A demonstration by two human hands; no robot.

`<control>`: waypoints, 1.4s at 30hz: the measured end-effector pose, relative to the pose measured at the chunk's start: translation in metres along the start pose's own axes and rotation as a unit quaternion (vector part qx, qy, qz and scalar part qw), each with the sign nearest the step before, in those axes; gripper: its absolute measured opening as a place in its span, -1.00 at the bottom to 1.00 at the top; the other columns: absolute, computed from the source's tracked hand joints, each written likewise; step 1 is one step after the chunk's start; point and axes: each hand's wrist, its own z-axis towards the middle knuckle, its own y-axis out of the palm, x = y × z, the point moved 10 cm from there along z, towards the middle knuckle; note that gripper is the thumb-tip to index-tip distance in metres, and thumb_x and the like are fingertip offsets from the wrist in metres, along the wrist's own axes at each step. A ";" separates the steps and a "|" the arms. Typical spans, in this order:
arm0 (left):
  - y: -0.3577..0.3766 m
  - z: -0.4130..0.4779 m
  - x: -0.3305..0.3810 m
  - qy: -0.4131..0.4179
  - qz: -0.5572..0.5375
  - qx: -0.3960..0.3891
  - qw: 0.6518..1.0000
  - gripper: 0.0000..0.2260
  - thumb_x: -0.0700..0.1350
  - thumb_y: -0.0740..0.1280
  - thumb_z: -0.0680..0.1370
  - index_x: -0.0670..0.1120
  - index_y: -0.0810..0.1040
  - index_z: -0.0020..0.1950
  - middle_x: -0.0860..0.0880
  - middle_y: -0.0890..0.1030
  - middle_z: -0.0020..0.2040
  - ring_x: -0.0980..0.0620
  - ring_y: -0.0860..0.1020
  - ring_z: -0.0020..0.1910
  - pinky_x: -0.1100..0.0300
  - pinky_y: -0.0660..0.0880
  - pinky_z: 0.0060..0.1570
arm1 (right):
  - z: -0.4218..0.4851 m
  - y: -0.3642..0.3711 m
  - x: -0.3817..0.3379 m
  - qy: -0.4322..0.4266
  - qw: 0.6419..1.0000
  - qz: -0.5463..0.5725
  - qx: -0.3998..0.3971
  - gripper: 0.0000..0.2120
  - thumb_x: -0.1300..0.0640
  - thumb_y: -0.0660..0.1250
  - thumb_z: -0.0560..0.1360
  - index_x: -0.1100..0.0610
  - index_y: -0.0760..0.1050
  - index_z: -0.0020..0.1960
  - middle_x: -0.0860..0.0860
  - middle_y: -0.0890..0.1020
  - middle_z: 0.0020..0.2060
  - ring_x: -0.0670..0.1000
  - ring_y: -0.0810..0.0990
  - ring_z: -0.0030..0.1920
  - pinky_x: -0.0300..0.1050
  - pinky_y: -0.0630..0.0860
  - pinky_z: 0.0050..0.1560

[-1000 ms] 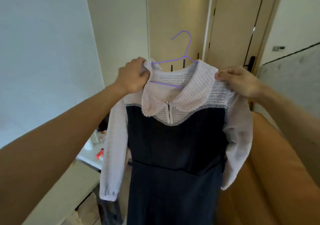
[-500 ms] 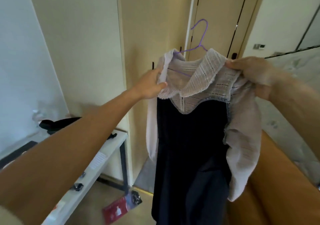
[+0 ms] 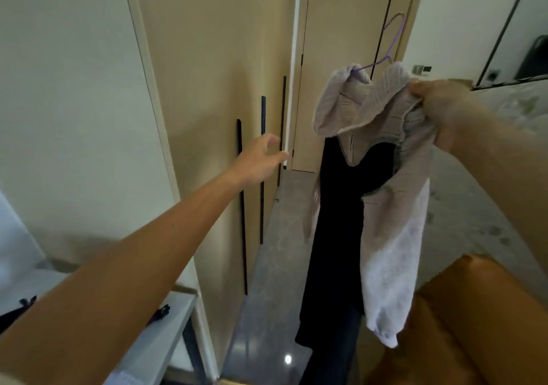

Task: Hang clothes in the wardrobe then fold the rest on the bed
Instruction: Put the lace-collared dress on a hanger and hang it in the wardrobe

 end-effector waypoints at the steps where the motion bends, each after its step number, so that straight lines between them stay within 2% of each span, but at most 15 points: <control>1: 0.002 0.016 -0.004 0.001 -0.004 0.000 1.000 -0.53 0.04 0.28 0.65 -0.06 0.33 0.53 -0.02 0.39 0.51 0.00 0.34 0.49 -0.06 0.29 0.49 | 0.016 0.006 0.002 -0.003 1.000 -0.004 0.006 -0.55 -0.02 0.32 0.44 0.31 0.62 0.13 0.23 0.70 0.04 0.24 0.69 0.03 0.31 0.59 0.14; 4: 0.014 0.078 -0.018 0.006 -0.020 -0.001 1.000 -0.55 0.03 0.27 0.66 -0.06 0.33 0.53 -0.03 0.38 0.51 0.00 0.34 0.49 -0.01 0.30 0.48 | 0.064 0.032 0.003 -0.037 0.999 -0.003 0.004 -0.56 0.05 0.30 0.53 0.32 0.51 0.29 0.09 0.65 -0.14 0.09 0.64 -0.16 0.02 0.62 -0.04; 6: 0.026 0.124 -0.026 0.008 -0.038 -0.001 0.999 -0.55 0.02 0.27 0.66 -0.06 0.32 0.53 -0.02 0.38 0.51 0.00 0.35 0.49 0.03 0.30 0.46 | 0.104 0.051 0.013 -0.042 0.999 0.001 -0.014 -0.58 0.08 0.28 0.58 0.28 0.47 0.35 -0.04 0.55 -0.21 -0.05 0.54 -0.25 -0.11 0.52 -0.15; 9: 0.044 0.198 -0.039 -0.001 -0.072 0.007 0.997 -0.55 0.02 0.28 0.65 -0.06 0.34 0.52 -0.03 0.40 0.49 0.00 0.38 0.46 0.03 0.33 0.44 | 0.177 0.071 0.028 -0.050 0.999 -0.005 -0.003 -0.64 0.08 0.27 0.60 0.30 0.52 0.28 0.02 0.56 -0.23 0.04 0.56 -0.21 -0.09 0.49 -0.13; 11: 0.053 0.243 -0.047 -0.014 -0.100 0.017 0.995 -0.57 0.02 0.28 0.65 -0.05 0.37 0.50 -0.02 0.43 0.46 0.03 0.42 0.39 0.09 0.38 0.33 | 0.223 0.086 0.035 -0.047 0.999 -0.011 0.009 -0.67 0.08 0.25 0.63 0.35 0.57 0.15 0.12 0.57 -0.22 0.10 0.55 -0.18 -0.05 0.46 -0.12; 13: 0.063 0.287 -0.056 -0.029 -0.123 0.023 0.992 -0.60 0.02 0.28 0.65 -0.05 0.39 0.47 -0.02 0.45 0.43 0.06 0.44 0.28 0.13 0.41 0.21 | 0.266 0.104 0.045 -0.043 0.999 -0.023 -0.001 -0.70 0.06 0.22 0.66 0.26 0.60 -0.04 0.12 0.59 -0.25 0.07 0.56 -0.26 -0.09 0.47 -0.14; 15: 0.071 0.328 -0.064 -0.040 -0.139 0.025 0.989 -0.62 0.00 0.28 0.66 -0.06 0.40 0.46 -0.03 0.46 0.40 0.06 0.44 0.24 0.15 0.41 0.16 | 0.302 0.124 0.053 -0.040 0.999 -0.027 -0.022 -0.69 0.04 0.19 0.68 0.18 0.55 -0.12 0.11 0.59 -0.27 0.05 0.55 -0.30 -0.13 0.48 -0.18; 19: 0.079 0.408 -0.087 -0.062 -0.168 0.043 0.983 -0.64 -0.01 0.27 0.67 -0.08 0.41 0.44 0.02 0.47 0.29 0.09 0.43 0.19 0.25 0.38 -0.02 | 0.373 0.157 0.065 -0.040 0.997 -0.043 -0.042 -0.66 0.01 0.16 0.69 0.21 0.55 -0.08 0.16 0.56 -0.24 0.04 0.52 -0.35 -0.21 0.44 -0.33; 23: 0.083 0.499 -0.136 -0.121 -0.242 0.108 0.957 -0.68 0.00 0.29 0.65 -0.07 0.46 0.37 -0.03 0.53 0.29 0.04 0.50 0.19 0.14 0.42 0.17 | 0.449 0.185 0.087 -0.038 0.998 -0.018 -0.042 -0.59 0.02 0.17 0.68 0.38 0.55 0.17 0.17 0.55 -0.19 0.10 0.53 -0.22 -0.12 0.44 -0.20; 28: 0.096 0.607 -0.209 -0.172 -0.284 0.172 0.927 -0.68 -0.01 0.30 0.64 -0.07 0.44 0.37 0.00 0.50 0.20 0.05 0.46 0.10 0.15 0.36 0.06 | 0.548 0.214 0.107 -0.052 0.998 -0.021 -0.039 -0.70 0.04 0.18 0.69 0.17 0.59 -0.05 0.05 0.61 -0.31 -0.21 0.58 -0.51 -0.38 0.44 -0.51; 31: 0.101 0.663 -0.242 -0.188 -0.263 0.191 0.927 -0.70 -0.04 0.29 0.65 -0.06 0.43 0.37 -0.03 0.51 0.24 0.06 0.47 0.09 0.15 0.38 0.04 | 0.600 0.232 0.109 -0.061 0.996 -0.025 -0.053 -0.70 0.04 0.19 0.68 0.12 0.58 -0.13 0.05 0.65 -0.27 -0.14 0.63 -0.43 -0.33 0.52 -0.43; 34: 0.093 0.716 -0.246 -0.148 -0.185 0.208 0.949 -0.70 -0.04 0.31 0.64 -0.05 0.44 0.36 -0.03 0.51 0.30 0.03 0.48 0.22 0.10 0.47 0.21 | 0.649 0.245 0.103 -0.084 0.991 -0.041 -0.093 -0.68 0.03 0.22 0.67 0.12 0.61 -0.16 0.06 0.67 -0.33 -0.05 0.62 -0.37 -0.22 0.56 -0.29; 37: 0.074 0.762 -0.218 -0.055 -0.080 0.243 0.965 -0.69 -0.07 0.32 0.63 -0.09 0.46 0.36 -0.01 0.48 0.31 0.05 0.43 0.31 0.13 0.37 0.35 | 0.698 0.248 0.098 -0.093 0.983 -0.042 -0.152 -0.69 0.06 0.27 0.63 0.09 0.71 -0.17 -0.02 0.70 -0.39 -0.07 0.67 -0.37 -0.16 0.61 -0.20; 39: 0.058 0.791 -0.191 0.012 -0.027 0.272 0.962 -0.71 -0.11 0.29 0.63 -0.12 0.47 0.36 -0.04 0.49 0.31 0.04 0.43 0.33 0.23 0.30 0.32 | 0.730 0.248 0.093 -0.107 0.974 -0.025 -0.200 -0.64 0.08 0.29 0.59 -0.08 0.73 -0.31 -0.06 0.71 -0.38 -0.13 0.68 -0.38 -0.27 0.61 -0.24; 42: 0.041 0.826 -0.146 0.104 0.040 0.308 0.945 -0.62 -0.20 0.21 0.56 -0.17 0.45 0.38 -0.08 0.47 0.34 0.04 0.41 0.35 0.31 0.23 0.34 | 0.769 0.252 0.084 -0.126 0.947 -0.004 -0.295 -0.69 0.07 0.30 0.50 -0.05 0.73 -0.34 0.01 0.71 -0.40 -0.08 0.68 -0.42 -0.31 0.59 -0.39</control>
